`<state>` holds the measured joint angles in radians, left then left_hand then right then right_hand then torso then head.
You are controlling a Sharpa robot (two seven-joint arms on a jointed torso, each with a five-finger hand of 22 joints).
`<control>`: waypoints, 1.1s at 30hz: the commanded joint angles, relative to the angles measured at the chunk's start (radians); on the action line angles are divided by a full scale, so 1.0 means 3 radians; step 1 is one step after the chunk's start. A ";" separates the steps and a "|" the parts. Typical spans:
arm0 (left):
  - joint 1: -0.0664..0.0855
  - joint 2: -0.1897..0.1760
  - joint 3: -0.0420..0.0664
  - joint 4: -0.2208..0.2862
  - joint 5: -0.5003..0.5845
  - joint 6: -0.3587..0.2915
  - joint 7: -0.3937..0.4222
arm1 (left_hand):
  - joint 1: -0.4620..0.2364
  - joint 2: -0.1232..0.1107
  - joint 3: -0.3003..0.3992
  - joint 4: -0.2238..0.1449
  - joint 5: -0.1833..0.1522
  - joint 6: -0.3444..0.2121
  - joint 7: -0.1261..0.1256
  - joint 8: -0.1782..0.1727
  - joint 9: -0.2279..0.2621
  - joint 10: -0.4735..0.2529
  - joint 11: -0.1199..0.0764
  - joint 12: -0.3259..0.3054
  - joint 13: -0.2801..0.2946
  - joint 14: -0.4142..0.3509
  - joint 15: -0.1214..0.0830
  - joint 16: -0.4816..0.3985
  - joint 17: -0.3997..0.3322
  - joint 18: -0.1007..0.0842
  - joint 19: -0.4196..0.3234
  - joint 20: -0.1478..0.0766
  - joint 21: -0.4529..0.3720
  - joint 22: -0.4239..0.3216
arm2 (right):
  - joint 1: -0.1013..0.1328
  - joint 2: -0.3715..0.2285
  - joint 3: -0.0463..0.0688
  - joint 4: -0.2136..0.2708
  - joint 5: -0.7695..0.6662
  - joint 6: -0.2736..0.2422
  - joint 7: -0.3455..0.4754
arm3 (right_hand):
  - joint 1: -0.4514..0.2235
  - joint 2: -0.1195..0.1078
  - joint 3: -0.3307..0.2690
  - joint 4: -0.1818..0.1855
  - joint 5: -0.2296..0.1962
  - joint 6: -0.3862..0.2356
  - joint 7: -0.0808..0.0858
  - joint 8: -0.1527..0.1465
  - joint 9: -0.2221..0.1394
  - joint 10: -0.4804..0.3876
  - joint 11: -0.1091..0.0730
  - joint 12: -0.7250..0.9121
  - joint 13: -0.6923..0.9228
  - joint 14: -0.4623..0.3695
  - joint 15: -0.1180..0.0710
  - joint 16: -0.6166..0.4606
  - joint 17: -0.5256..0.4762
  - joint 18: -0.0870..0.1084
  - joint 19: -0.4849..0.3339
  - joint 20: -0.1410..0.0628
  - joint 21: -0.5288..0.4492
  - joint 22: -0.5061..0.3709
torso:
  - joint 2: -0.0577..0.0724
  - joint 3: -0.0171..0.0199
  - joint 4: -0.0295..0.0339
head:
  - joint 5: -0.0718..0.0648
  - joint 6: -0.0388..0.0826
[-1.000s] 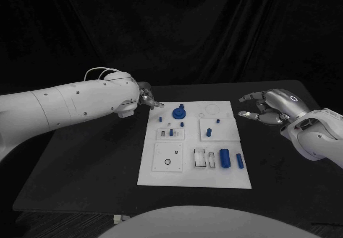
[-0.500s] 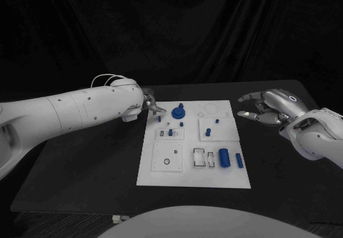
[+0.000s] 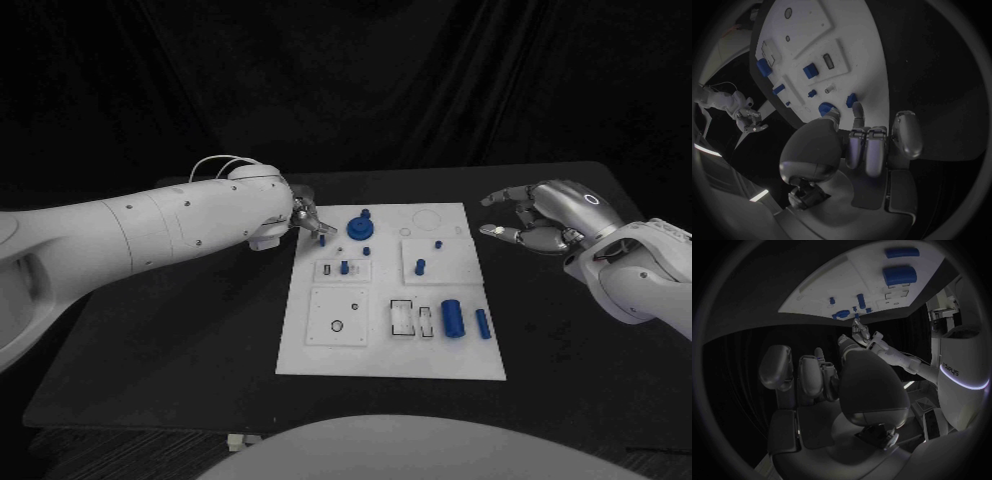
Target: Assemble the parts on the task board
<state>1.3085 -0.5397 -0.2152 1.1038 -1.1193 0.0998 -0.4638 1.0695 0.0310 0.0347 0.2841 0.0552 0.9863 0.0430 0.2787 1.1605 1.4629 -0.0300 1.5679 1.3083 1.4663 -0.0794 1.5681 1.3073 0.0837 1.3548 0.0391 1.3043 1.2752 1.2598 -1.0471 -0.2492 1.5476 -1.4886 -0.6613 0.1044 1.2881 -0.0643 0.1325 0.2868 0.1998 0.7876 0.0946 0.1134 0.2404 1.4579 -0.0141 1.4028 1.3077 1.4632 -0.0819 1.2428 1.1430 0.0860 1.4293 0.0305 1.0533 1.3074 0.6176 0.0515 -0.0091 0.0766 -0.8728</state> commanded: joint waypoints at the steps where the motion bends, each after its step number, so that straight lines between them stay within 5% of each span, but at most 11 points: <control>1: -0.0011 0.0009 0.0003 -0.0004 -0.0006 0.0065 0.0043 | 0.0007 0.0027 -0.0010 -0.0015 0.0027 0.0019 0.0001 -0.0014 -0.0004 0.0359 0.0024 0.0010 0.0875 0.0348 0.0026 0.0009 0.0878 0.0015 -0.0022 0.0002 -0.0007 -0.0002 | -0.0008 -0.0001 0.0003 0.0002 -0.0004 0.0005 0.0000 | 0.0001 0.0018 -0.0004 -0.0010 0.0008 0.0029 -0.0005 0.0012 -0.0004 -0.0001 0.0013 -0.0010 0.0186 0.0124 0.0022 -0.0009 0.0001 0.0018 0.0005 0.0016 -0.0015 0.0471 | -0.0002 -0.0001 0.0003 | -0.0002 0.0001; 15: -0.0049 0.0034 0.0003 -0.0043 -0.0006 0.0142 0.0007 | 0.0105 0.0071 0.0018 -0.0079 0.0201 0.0067 -0.0009 -0.0047 -0.0001 0.0359 0.0018 0.0010 0.0875 0.0348 0.0024 0.0009 0.0878 0.0020 -0.0035 0.0006 -0.0030 0.0001 | -0.0010 -0.0006 0.0003 0.0002 -0.0004 0.0012 -0.0001 | 0.0003 0.0020 -0.0004 -0.0012 0.0012 0.0034 -0.0004 0.0013 -0.0006 -0.0002 0.0013 -0.0012 0.0183 0.0124 0.0022 -0.0008 0.0002 0.0018 0.0006 0.0016 -0.0015 0.0471 | 0.0001 -0.0003 0.0006 | -0.0017 0.0001; 24: -0.0065 0.0056 0.0003 -0.0061 -0.0006 0.0101 0.0076 | 0.0221 0.0112 0.0085 -0.0153 0.0470 0.0045 -0.0010 -0.0111 0.0002 0.0351 0.0017 0.0002 0.0866 0.0348 0.0023 0.0009 0.0878 0.0024 -0.0049 0.0004 -0.0057 0.0005 | -0.0011 -0.0007 0.0003 0.0002 -0.0004 0.0014 -0.0005 | 0.0008 0.0022 -0.0002 -0.0014 0.0017 0.0040 -0.0003 0.0014 -0.0007 -0.0001 0.0014 -0.0011 0.0184 0.0124 0.0023 -0.0012 -0.0004 0.0019 0.0005 0.0017 -0.0021 0.0470 | 0.0002 -0.0001 0.0004 | -0.0019 0.0001; 28: -0.0068 0.0060 0.0003 -0.0069 -0.0006 0.0068 0.0128 | 0.0291 0.0116 0.0139 -0.0195 0.0676 0.0026 -0.0009 -0.0154 -0.0004 0.0322 0.0017 -0.0024 0.0840 0.0348 0.0024 0.0009 0.0878 0.0027 -0.0060 0.0005 -0.0076 0.0005 | -0.0011 -0.0006 0.0003 0.0001 -0.0004 0.0017 -0.0009 | 0.0012 0.0024 0.0000 -0.0016 0.0020 0.0044 -0.0003 0.0015 -0.0008 0.0000 0.0015 -0.0011 0.0184 0.0124 0.0023 -0.0013 -0.0004 0.0019 0.0005 0.0017 -0.0021 0.0470 | 0.0004 -0.0001 0.0002 | -0.0021 0.0001; 33: -0.0069 0.0053 0.0003 -0.0074 -0.0006 0.0040 0.0173 | 0.0459 0.0079 0.0306 -0.0298 0.1142 0.0008 -0.0015 -0.0220 -0.0017 0.0288 0.0011 -0.0055 0.0810 0.0348 0.0018 0.0009 0.0878 0.0032 -0.0075 0.0000 -0.0103 0.0008 | -0.0011 -0.0009 0.0003 0.0001 -0.0004 0.0017 -0.0015 | 0.0020 0.0027 0.0004 -0.0020 0.0023 0.0050 -0.0002 0.0016 -0.0009 -0.0001 0.0015 -0.0014 0.0182 0.0123 0.0024 -0.0016 -0.0008 0.0019 0.0005 0.0018 -0.0021 0.0471 | 0.0001 -0.0001 0.0001 | -0.0025 0.0001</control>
<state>1.2897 -0.5244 -0.2152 1.0813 -1.1206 0.1230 -0.4457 1.1995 0.0562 0.1171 0.1972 0.3780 0.9952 0.0414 0.2166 1.1563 1.4630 -0.0300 1.5553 1.3083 1.4668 -0.0800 1.5681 1.3073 0.0840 1.3404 0.0391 1.2796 1.2760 1.2590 -1.0482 -0.2491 1.5470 -1.4881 -0.6588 0.1050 1.2910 -0.0614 0.1325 0.2868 0.2037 0.7949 0.0947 0.1134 0.2384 1.4579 -0.0141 1.4028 1.3075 1.4631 -0.0819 1.2428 1.1418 0.0860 1.4293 0.0305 1.0534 1.3080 0.6183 0.0508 -0.0083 0.0697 -0.8728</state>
